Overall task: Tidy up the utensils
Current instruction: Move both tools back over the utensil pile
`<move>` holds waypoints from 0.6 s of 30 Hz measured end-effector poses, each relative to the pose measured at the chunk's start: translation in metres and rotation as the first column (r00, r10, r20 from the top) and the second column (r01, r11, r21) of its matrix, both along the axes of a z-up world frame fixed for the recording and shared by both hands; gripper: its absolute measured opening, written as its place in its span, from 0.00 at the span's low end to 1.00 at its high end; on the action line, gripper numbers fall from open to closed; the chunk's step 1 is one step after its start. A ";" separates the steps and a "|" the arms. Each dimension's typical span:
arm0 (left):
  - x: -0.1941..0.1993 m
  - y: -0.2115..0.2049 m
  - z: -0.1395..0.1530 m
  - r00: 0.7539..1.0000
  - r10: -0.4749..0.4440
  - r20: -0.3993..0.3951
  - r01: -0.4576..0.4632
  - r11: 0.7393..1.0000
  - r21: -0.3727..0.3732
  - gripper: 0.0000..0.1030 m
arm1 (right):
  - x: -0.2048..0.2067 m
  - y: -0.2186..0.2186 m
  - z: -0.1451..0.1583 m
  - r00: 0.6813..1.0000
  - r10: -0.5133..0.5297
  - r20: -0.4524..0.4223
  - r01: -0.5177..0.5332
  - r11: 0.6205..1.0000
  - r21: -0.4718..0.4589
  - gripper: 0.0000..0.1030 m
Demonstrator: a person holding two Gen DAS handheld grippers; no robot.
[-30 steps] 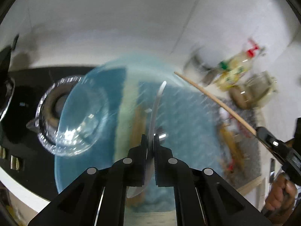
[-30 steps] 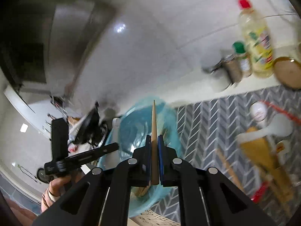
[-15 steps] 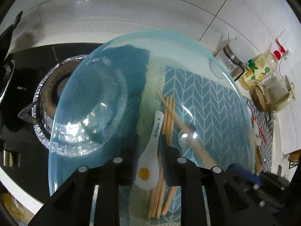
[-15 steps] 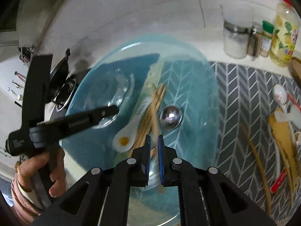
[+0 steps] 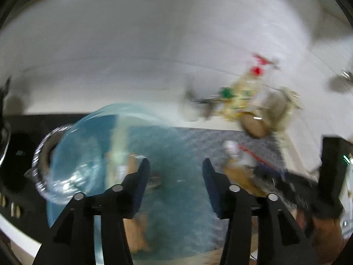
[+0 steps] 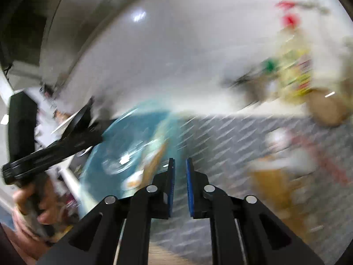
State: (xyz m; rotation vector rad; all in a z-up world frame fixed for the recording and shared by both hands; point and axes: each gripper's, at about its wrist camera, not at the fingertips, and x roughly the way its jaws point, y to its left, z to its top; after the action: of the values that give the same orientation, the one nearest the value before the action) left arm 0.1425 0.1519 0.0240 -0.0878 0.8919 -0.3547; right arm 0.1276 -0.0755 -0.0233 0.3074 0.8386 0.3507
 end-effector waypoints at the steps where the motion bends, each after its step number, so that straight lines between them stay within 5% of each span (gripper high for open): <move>1: -0.005 -0.015 0.002 1.000 -0.026 0.010 0.026 1.000 -0.005 0.58 | -0.001 -0.018 -0.001 1.000 -0.024 0.002 0.024 1.000 -0.020 0.29; 3: -0.014 -0.047 0.002 0.996 -0.083 0.014 0.083 0.996 -0.012 0.61 | -0.006 -0.071 -0.012 0.993 -0.106 -0.046 0.103 0.992 -0.074 0.41; 8: -0.024 -0.128 -0.032 0.979 -0.186 -0.079 0.185 0.983 -0.016 0.61 | -0.008 -0.132 -0.062 0.977 -0.098 -0.189 0.077 0.990 -0.117 0.41; 15: -0.029 -0.161 -0.056 0.980 -0.118 -0.158 0.122 0.992 0.012 0.61 | 0.001 -0.101 -0.115 0.946 0.182 -0.268 -0.135 0.973 0.187 0.41; 18: -0.029 -0.161 -0.062 0.980 -0.087 -0.176 0.093 0.995 0.027 0.61 | 0.009 -0.075 -0.139 0.914 0.254 -0.316 -0.201 0.961 0.191 0.38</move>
State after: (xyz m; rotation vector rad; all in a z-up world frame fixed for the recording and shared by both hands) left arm 0.1134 -0.0090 -0.0376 -0.0464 1.0783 -0.4198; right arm 0.1362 -0.1510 -0.1620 0.4236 1.1945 0.5948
